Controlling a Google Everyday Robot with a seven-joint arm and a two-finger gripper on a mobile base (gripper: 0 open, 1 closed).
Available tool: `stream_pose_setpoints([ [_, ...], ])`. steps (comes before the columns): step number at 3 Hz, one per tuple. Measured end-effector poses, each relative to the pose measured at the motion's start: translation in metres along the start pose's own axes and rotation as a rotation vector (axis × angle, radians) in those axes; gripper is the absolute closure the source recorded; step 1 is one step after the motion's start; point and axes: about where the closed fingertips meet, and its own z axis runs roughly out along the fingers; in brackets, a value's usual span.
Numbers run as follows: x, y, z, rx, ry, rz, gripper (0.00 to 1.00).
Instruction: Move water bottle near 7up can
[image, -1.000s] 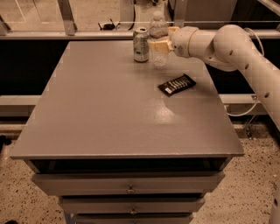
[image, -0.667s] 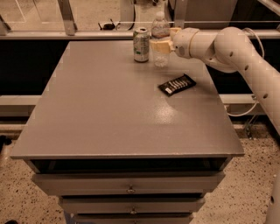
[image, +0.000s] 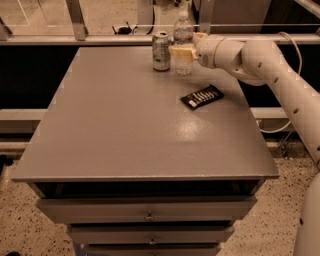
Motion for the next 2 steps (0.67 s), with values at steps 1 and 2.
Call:
stream_pose_setpoints([
  [1,0.0143,0.0027,0.0099,-0.016,0.011,0.026,0.00],
  [2,0.0149,0.0026,0.0095,-0.015,0.012,0.025,0.00],
])
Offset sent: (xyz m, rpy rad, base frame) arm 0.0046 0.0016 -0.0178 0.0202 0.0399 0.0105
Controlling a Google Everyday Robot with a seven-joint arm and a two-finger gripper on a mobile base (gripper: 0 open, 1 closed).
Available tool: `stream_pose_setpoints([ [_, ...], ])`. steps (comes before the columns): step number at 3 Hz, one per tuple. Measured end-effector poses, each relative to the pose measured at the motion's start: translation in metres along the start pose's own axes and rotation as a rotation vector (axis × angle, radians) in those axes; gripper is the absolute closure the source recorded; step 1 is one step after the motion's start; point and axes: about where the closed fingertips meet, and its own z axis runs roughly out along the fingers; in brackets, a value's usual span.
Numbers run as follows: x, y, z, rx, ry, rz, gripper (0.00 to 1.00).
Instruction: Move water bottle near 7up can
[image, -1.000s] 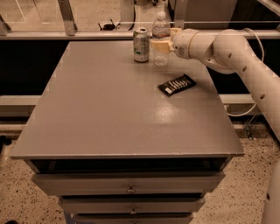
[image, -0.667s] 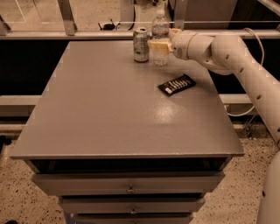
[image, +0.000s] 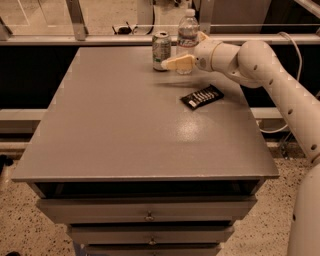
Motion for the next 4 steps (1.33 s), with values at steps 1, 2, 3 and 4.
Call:
stream_pose_setpoints([
  [1,-0.002,0.000,-0.008,0.008,0.007,-0.003,0.00],
  [2,-0.008,-0.001,-0.025,0.018,0.022,-0.013,0.00],
  [3,-0.011,-0.002,-0.035,0.022,0.031,-0.018,0.00],
  [4,-0.020,-0.003,-0.067,0.003,0.066,-0.031,0.00],
])
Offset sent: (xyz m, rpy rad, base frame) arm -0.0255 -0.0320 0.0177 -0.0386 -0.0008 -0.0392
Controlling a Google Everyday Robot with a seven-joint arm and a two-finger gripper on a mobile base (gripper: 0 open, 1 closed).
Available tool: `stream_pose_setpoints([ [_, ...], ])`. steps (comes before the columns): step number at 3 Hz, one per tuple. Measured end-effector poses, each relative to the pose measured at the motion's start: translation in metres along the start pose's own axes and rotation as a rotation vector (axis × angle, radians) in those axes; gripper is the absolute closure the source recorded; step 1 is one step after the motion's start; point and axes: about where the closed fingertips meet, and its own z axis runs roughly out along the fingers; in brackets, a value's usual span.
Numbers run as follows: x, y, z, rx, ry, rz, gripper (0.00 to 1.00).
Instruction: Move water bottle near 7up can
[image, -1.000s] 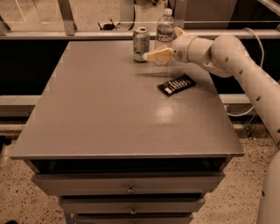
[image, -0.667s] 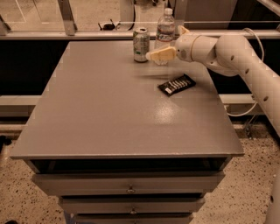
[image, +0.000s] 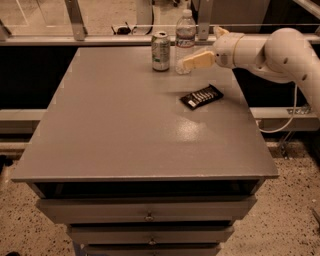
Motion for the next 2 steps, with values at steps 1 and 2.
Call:
stream_pose_setpoints([
  [1,-0.0091,0.0093,-0.0619,-0.041,0.068,-0.013,0.00],
  [2,-0.0074,0.0103,-0.0528,-0.042,0.061,-0.010,0.00],
])
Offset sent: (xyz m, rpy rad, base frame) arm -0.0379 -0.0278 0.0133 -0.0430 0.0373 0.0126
